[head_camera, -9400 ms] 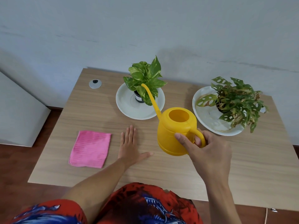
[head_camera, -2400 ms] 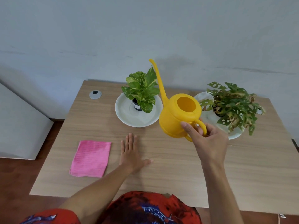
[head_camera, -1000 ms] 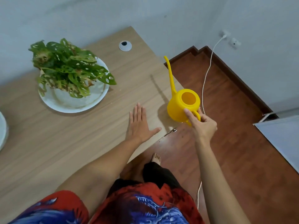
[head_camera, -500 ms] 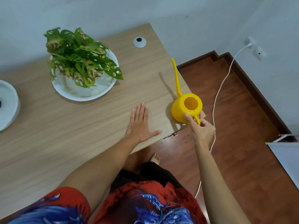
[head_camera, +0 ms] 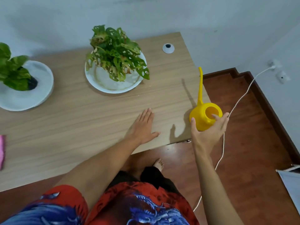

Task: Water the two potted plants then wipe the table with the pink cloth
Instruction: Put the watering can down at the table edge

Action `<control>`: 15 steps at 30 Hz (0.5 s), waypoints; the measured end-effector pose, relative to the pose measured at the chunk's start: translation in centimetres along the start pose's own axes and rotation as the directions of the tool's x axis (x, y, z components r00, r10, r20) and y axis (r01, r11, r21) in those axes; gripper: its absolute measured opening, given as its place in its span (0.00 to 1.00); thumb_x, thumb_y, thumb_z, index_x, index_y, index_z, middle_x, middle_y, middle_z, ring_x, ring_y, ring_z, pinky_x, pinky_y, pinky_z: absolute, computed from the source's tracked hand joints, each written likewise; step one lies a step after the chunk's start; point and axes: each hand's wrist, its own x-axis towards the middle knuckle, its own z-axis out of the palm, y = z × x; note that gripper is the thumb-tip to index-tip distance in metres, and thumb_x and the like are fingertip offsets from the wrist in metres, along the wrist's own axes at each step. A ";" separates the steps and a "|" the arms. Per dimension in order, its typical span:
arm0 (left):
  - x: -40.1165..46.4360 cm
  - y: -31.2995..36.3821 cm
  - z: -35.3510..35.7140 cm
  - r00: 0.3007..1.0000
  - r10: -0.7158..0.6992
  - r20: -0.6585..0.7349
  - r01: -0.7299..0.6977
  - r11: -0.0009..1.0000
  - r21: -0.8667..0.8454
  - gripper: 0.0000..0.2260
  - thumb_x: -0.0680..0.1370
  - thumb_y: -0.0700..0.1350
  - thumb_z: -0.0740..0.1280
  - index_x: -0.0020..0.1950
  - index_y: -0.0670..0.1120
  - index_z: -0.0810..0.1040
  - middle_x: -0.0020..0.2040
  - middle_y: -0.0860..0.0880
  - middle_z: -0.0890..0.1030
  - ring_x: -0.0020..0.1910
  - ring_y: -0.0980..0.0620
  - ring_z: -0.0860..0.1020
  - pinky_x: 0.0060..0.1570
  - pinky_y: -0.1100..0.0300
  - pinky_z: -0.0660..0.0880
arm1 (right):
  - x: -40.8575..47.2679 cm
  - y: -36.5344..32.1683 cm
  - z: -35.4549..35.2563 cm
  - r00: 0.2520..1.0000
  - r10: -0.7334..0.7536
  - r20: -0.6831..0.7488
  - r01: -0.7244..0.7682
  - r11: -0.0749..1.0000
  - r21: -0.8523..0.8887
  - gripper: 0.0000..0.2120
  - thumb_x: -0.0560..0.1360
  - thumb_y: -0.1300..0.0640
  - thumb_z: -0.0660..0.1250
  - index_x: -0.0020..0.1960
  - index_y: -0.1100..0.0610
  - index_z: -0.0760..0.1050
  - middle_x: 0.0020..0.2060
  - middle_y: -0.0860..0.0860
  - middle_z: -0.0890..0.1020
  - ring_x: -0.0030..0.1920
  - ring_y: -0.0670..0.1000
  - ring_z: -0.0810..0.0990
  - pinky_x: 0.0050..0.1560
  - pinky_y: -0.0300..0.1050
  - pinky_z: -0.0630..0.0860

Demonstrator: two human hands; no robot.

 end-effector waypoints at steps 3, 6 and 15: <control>-2.9 -3.3 0.4 0.997 -0.058 -0.041 0.056 0.998 -0.039 0.44 0.79 0.62 0.65 0.83 0.41 0.47 0.84 0.42 0.43 0.82 0.45 0.41 0.80 0.52 0.40 | -2.8 -2.9 2.9 0.985 -0.142 0.097 0.146 0.989 -0.030 0.34 0.72 0.48 0.75 0.72 0.56 0.65 0.78 0.60 0.63 0.80 0.58 0.54 0.77 0.58 0.59; -6.1 -6.9 0.3 0.993 -0.106 -0.046 0.102 0.992 -0.070 0.45 0.78 0.63 0.65 0.83 0.41 0.45 0.83 0.42 0.41 0.82 0.45 0.40 0.80 0.51 0.39 | -6.2 -5.2 6.3 0.936 -0.181 0.303 0.205 0.978 -0.049 0.33 0.74 0.49 0.72 0.73 0.59 0.65 0.78 0.63 0.62 0.80 0.61 0.52 0.79 0.59 0.56; -18.0 -21.1 1.0 0.930 -0.348 -0.116 0.321 0.925 -0.203 0.45 0.80 0.65 0.59 0.83 0.39 0.42 0.82 0.41 0.37 0.81 0.45 0.35 0.80 0.49 0.37 | -19.9 -12.5 17.0 0.587 -0.193 0.786 0.395 0.916 -0.071 0.44 0.77 0.45 0.70 0.81 0.63 0.52 0.81 0.62 0.49 0.82 0.60 0.44 0.80 0.58 0.50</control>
